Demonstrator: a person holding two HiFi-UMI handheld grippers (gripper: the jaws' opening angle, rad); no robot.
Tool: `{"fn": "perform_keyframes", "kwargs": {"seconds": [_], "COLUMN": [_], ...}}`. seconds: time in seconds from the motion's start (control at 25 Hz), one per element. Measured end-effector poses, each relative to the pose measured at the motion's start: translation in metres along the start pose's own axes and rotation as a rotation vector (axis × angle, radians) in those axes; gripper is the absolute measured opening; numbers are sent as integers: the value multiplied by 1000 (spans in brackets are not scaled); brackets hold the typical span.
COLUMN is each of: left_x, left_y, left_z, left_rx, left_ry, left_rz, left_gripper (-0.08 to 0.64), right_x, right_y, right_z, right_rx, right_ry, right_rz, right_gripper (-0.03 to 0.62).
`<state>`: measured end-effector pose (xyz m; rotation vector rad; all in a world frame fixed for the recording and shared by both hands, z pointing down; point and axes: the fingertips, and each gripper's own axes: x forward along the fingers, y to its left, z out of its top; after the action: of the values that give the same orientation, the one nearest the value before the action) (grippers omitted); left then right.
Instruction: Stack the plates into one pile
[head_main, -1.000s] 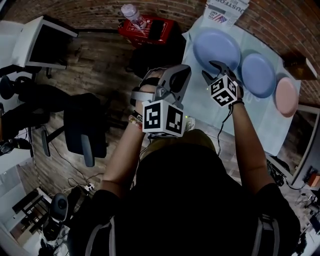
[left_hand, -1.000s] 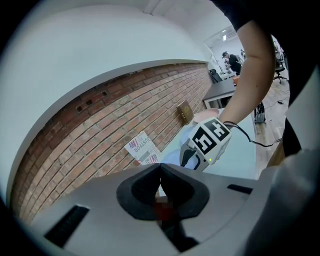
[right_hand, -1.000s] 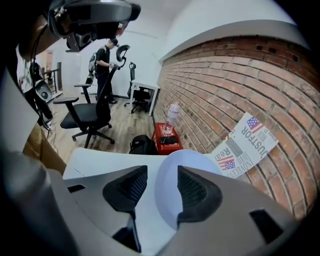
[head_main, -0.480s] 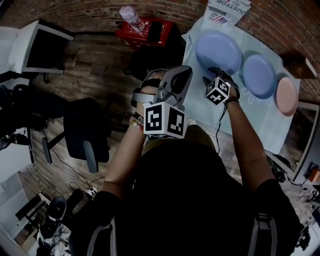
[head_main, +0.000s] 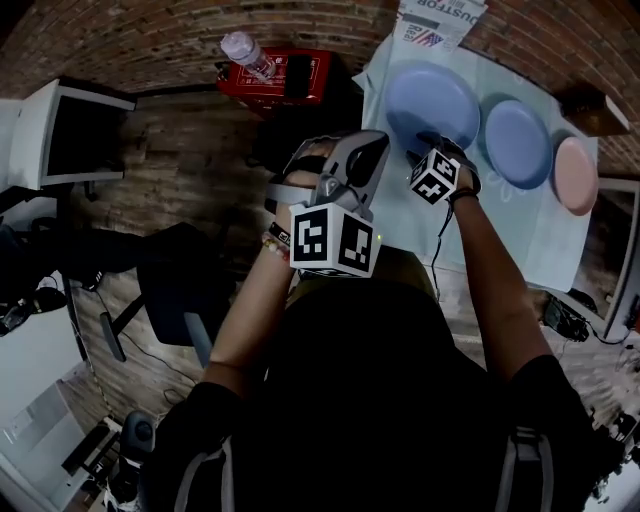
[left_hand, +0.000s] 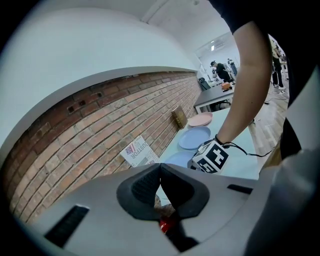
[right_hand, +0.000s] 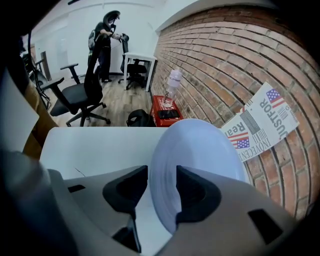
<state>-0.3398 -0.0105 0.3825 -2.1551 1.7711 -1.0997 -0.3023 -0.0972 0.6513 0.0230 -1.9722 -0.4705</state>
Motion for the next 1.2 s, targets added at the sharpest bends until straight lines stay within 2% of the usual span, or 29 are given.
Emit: {"fn": "perform_keyframes", "kwargs": {"seconds": [0.36, 0.4, 0.48, 0.64, 0.76, 0.92, 1.2], "left_x": [20, 21, 22, 19, 15, 12, 10], "left_y": [4, 4, 6, 8, 10, 12, 22], "left_z": [4, 5, 5, 5, 0, 2, 5], "left_rx": [32, 33, 37, 37, 25, 15, 53], "left_ry": [-65, -70, -78, -93, -98, -119, -114], "left_rz": [-75, -84, -91, -114, -123, -129, -113], "left_gripper": [21, 21, 21, 21, 21, 21, 21], "right_x": [8, 8, 8, 2, -15, -44, -115], "right_y": [0, 2, 6, 0, -10, -15, -11], "right_z": [-8, -8, -7, -1, 15, 32, 60], "right_rx": [76, 80, 59, -38, -49, -20, -128], "right_ry": [21, 21, 25, 33, 3, -46, -84], "right_rz": [-8, -2, -8, -100, -177, -214, -323], "right_gripper": [179, 165, 97, 60, 44, 46, 46]}}
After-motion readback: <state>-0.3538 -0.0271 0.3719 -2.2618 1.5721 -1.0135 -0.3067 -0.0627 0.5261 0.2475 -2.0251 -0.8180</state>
